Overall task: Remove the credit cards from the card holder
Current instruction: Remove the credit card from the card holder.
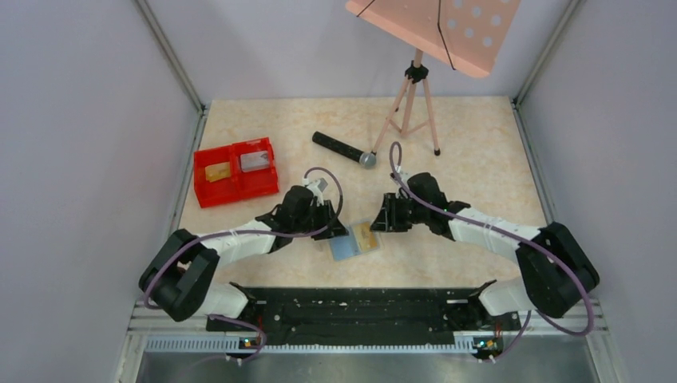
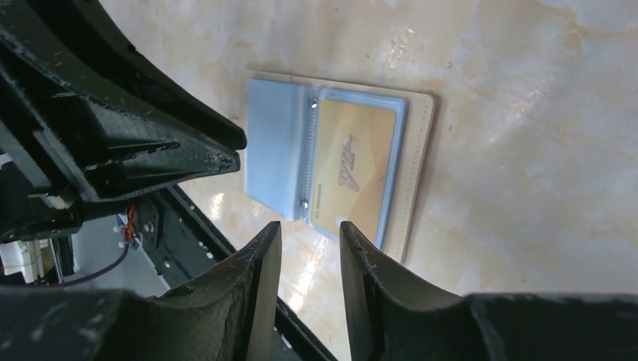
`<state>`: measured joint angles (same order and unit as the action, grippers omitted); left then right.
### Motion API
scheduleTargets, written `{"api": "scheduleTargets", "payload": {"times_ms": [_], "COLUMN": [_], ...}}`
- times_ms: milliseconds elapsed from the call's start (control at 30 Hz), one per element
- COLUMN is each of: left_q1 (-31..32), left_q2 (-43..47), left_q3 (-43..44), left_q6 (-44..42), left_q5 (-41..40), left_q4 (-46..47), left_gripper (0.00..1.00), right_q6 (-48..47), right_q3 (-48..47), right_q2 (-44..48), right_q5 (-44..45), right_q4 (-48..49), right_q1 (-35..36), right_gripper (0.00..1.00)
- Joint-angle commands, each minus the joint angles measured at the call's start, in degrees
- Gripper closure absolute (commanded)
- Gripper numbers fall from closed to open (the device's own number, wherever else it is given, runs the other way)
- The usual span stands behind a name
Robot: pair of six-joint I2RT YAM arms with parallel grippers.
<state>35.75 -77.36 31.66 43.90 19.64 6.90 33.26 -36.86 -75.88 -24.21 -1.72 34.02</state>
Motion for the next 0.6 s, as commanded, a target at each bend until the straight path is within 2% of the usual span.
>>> {"api": "scheduleTargets", "payload": {"times_ms": [0,233,567], "left_q1": [0.22,0.25,0.24], "left_q2": [-3.82,-5.45,-5.96], "left_q3": [0.27,-1.45,-2.60], "left_q6": [1.15,0.89,0.86], "left_q5": [2.28,2.60,3.00], "left_q4": [4.86,6.36,5.90], "left_gripper": [0.71,0.71,0.71], "right_q6": [-0.63,-2.52,-0.16], "right_q3": [-2.99,-3.56,1.71], "right_q2": [-5.53,-12.15,-13.07], "right_q5": [-1.26,-1.36,-3.29], "right_q4": [3.11,3.37,8.98], "right_q1": [0.26,0.29,0.57], "right_gripper": [0.65,0.65,0.65]}}
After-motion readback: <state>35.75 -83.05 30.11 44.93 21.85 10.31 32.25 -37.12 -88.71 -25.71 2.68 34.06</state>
